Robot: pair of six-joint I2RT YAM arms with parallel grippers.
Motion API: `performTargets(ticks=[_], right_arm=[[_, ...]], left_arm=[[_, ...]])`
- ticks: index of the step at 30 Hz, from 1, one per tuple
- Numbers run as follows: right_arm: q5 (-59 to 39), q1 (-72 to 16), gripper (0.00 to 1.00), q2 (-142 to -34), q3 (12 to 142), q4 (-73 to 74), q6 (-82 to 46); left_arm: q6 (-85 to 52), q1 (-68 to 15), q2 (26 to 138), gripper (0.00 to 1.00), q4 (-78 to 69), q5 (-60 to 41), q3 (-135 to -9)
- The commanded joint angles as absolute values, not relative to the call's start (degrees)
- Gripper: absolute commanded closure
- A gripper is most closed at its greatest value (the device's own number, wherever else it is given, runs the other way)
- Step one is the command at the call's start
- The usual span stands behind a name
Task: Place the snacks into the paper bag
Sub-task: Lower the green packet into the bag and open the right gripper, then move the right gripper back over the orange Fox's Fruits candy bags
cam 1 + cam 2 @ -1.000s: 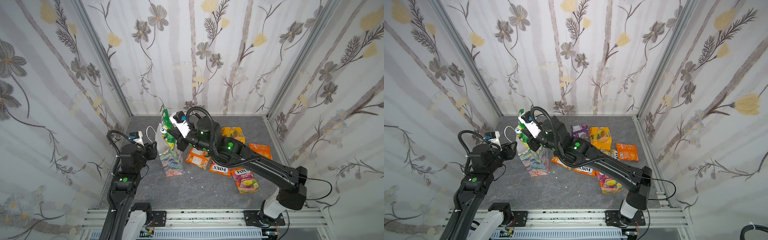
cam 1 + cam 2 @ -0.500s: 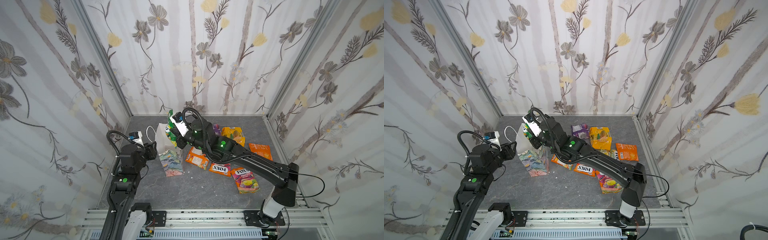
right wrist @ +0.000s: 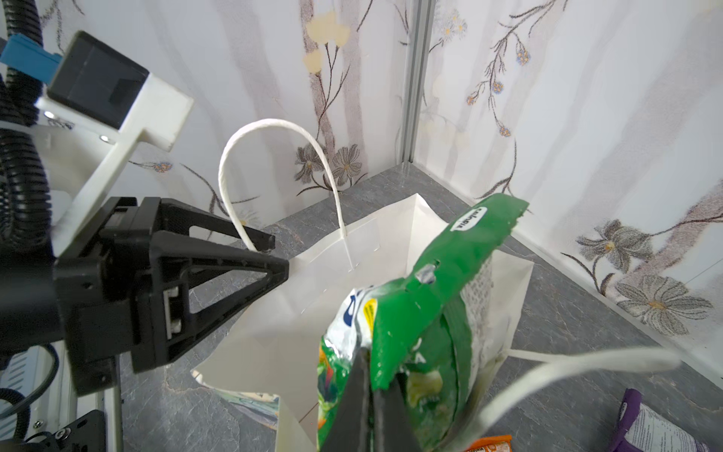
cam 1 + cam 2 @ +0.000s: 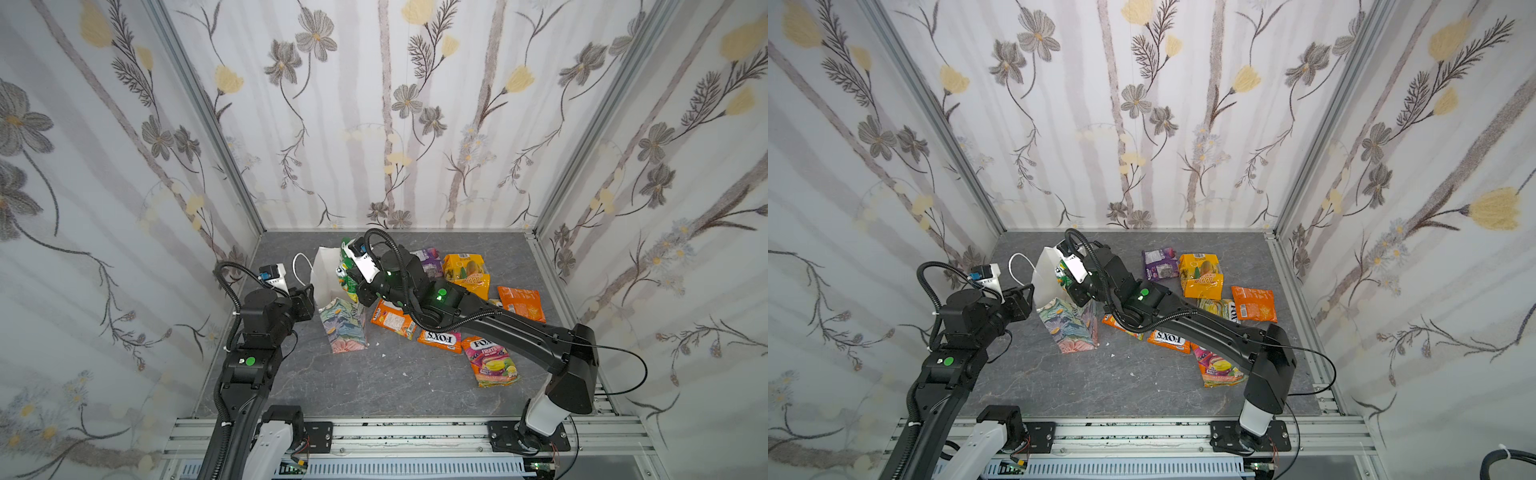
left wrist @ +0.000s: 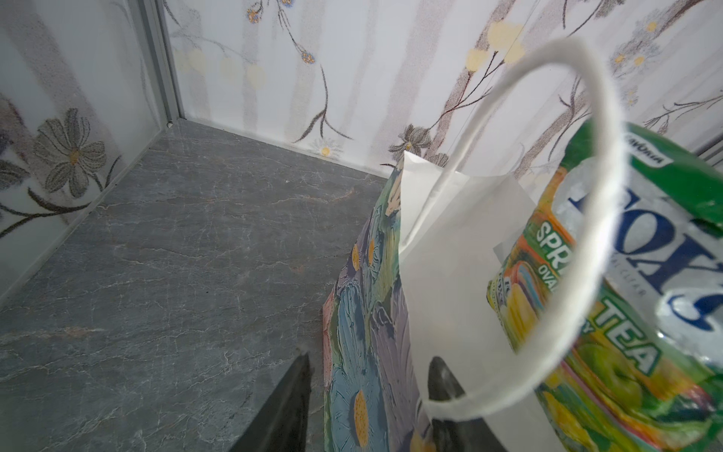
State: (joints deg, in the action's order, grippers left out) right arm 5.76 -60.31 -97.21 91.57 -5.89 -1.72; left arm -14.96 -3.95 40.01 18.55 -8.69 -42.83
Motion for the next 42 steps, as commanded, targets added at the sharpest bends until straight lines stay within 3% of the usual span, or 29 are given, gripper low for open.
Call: performTargets(ticks=[1, 10, 12, 16, 18, 24, 31, 42], right_arm=[[6.63, -60.29, 1.00, -95.92, 90.24, 0.07, -2.19], [6.59, -60.29, 0.97, -95.10, 89.37, 0.52, -2.82], [6.27, -60.28, 0.90, -94.88, 89.38, 0.72, -2.98], [5.29, -60.38, 0.86, -94.57, 89.80, 0.70, -3.27], [4.76, -60.46, 0.75, -94.48, 89.82, 0.72, -3.36], [4.13, -60.64, 0.67, -93.83, 90.13, -0.17, -3.33], [4.16, -63.24, 0.69, -88.01, 90.28, -5.16, -2.37], [15.38, -63.46, 0.68, -70.27, 72.35, -16.35, -6.50]], left_arm=[[-14.60, -4.06, 39.99, 0.52, 19.63, -7.69, -42.80], [-14.77, -4.22, 39.90, 0.52, 19.87, -6.99, -42.37], [-14.61, -4.22, 39.99, 0.52, 19.95, -6.57, -42.36], [-14.74, -4.22, 40.04, 0.52, 19.95, -6.53, -42.25], [-14.81, -4.22, 39.99, 0.52, 20.04, -6.44, -42.17], [-14.81, -4.22, 39.72, 0.52, 20.13, -5.74, -42.18], [-14.85, -4.22, 39.81, 0.52, 20.21, -5.46, -42.10], [-15.19, -4.22, 39.07, 0.52, 20.08, -5.52, -42.01]])
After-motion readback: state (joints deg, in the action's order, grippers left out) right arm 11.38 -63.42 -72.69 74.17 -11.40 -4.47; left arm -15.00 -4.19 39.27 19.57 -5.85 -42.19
